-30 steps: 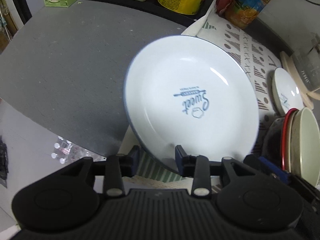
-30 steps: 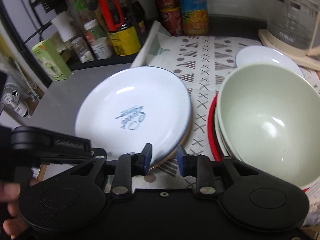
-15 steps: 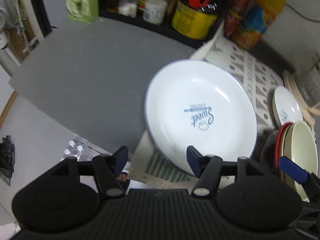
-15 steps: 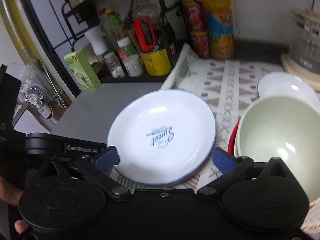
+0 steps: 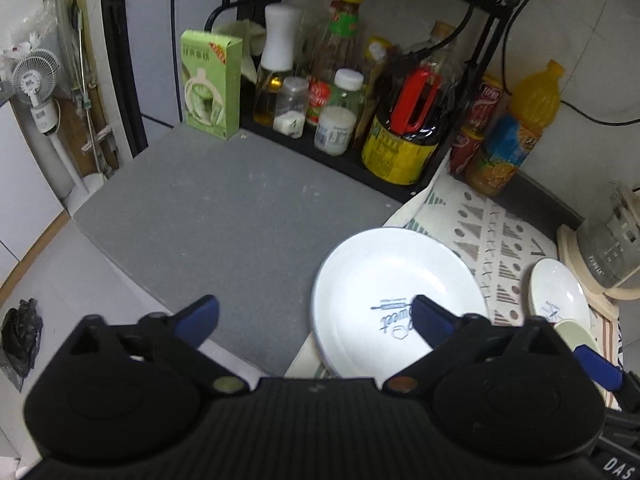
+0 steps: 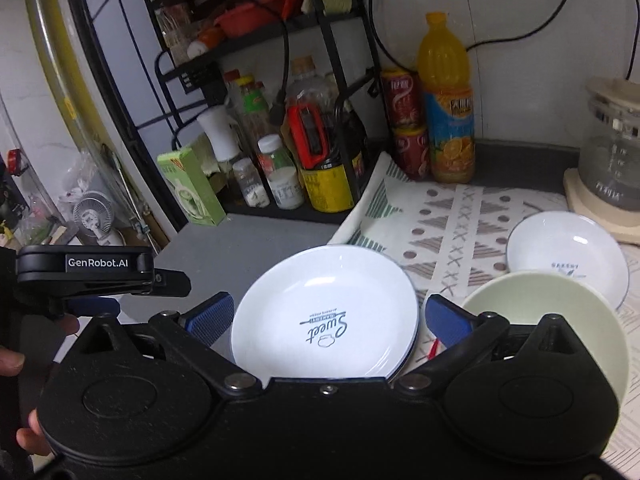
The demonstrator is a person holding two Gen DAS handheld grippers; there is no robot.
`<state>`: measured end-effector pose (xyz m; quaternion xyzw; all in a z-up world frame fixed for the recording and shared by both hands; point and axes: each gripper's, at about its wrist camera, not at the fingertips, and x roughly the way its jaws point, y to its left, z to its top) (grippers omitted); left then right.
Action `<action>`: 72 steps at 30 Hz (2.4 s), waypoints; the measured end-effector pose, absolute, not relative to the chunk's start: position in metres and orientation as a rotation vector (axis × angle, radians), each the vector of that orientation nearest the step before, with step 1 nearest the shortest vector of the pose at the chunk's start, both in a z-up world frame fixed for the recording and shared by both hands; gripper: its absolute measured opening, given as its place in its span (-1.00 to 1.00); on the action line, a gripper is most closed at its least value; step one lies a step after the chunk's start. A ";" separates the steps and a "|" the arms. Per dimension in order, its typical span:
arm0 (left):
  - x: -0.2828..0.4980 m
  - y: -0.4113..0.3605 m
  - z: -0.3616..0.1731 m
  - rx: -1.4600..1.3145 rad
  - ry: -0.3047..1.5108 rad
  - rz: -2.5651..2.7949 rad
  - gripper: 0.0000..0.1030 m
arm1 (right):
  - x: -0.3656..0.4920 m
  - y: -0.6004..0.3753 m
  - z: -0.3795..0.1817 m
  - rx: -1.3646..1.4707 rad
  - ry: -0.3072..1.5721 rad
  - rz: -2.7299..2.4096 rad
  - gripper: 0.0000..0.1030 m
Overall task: Organize plates and bowls
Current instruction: 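Withdraw both grippers and move them to the white 'BAKERY' plate, then close both grippers on the rim of the 'BAKERY' plate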
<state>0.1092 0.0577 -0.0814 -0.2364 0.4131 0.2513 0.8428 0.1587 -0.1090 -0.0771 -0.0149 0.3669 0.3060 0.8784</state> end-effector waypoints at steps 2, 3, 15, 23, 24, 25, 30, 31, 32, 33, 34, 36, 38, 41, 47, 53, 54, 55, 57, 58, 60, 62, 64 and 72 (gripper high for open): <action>0.110 0.051 -0.079 -0.499 0.858 0.524 1.00 | 0.159 -0.116 -0.072 -0.041 0.746 0.624 1.00; 0.112 0.047 -0.077 -0.494 0.854 0.517 1.00 | 0.160 -0.120 -0.071 -0.044 0.740 0.623 1.00; 0.150 -0.002 -0.071 -0.459 0.836 0.383 1.00 | 0.171 -0.186 -0.061 0.016 0.709 0.505 1.00; 0.192 -0.033 -0.066 -0.402 0.840 0.279 1.00 | 0.184 -0.217 -0.058 0.047 0.710 0.403 1.00; 0.197 -0.036 -0.066 -0.395 0.841 0.265 1.00 | 0.186 -0.220 -0.058 0.052 0.714 0.392 1.00; 0.202 -0.040 -0.067 -0.387 0.841 0.251 1.00 | 0.188 -0.222 -0.058 0.052 0.715 0.378 1.00; 0.227 -0.057 -0.068 -0.385 0.860 0.184 1.00 | 0.198 -0.240 -0.055 0.087 0.717 0.303 1.00; 0.232 -0.062 -0.068 -0.377 0.860 0.175 1.00 | 0.200 -0.244 -0.055 0.094 0.714 0.283 1.00; 0.237 -0.065 -0.068 -0.368 0.861 0.165 1.00 | 0.202 -0.247 -0.055 0.098 0.711 0.259 1.00; 0.242 -0.068 -0.068 -0.361 0.864 0.150 1.00 | 0.205 -0.250 -0.055 0.100 0.711 0.241 1.00; 0.248 -0.071 -0.070 -0.359 0.870 0.136 1.00 | 0.207 -0.252 -0.055 0.104 0.709 0.225 1.00; 0.258 -0.077 -0.073 -0.347 0.880 0.110 1.00 | 0.211 -0.258 -0.055 0.107 0.703 0.198 1.00; 0.267 -0.082 -0.077 -0.335 0.893 0.091 1.00 | 0.216 -0.264 -0.057 0.115 0.708 0.169 1.00; 0.281 -0.089 -0.081 -0.341 0.904 0.052 1.00 | 0.222 -0.275 -0.060 0.133 0.719 0.140 1.00; 0.309 -0.107 -0.089 -0.321 0.918 -0.003 0.98 | 0.235 -0.298 -0.068 0.190 0.752 0.075 1.00; 0.341 -0.120 -0.102 -0.317 0.946 -0.059 0.96 | 0.253 -0.327 -0.088 0.314 0.803 0.032 0.91; 0.346 -0.121 -0.105 -0.323 0.954 -0.067 0.95 | 0.256 -0.330 -0.092 0.327 0.810 0.031 0.86; 0.351 -0.121 -0.109 -0.331 0.961 -0.074 0.92 | 0.259 -0.332 -0.094 0.335 0.816 0.030 0.80; 0.361 -0.122 -0.117 -0.335 0.976 -0.078 0.89 | 0.267 -0.336 -0.101 0.353 0.835 0.031 0.72; 0.366 -0.121 -0.121 -0.336 0.989 -0.078 0.85 | 0.272 -0.338 -0.104 0.366 0.851 0.034 0.67; 0.376 -0.120 -0.131 -0.346 1.022 -0.083 0.77 | 0.282 -0.340 -0.111 0.391 0.884 0.052 0.60; 0.386 -0.118 -0.140 -0.354 1.052 -0.087 0.52 | 0.291 -0.341 -0.118 0.412 0.908 0.068 0.52; 0.394 -0.116 -0.151 -0.365 1.093 -0.086 0.26 | 0.300 -0.341 -0.126 0.418 0.939 0.064 0.37; 0.415 -0.112 -0.185 -0.398 1.223 -0.111 -0.18 | 0.327 -0.337 -0.157 0.457 1.050 0.068 0.15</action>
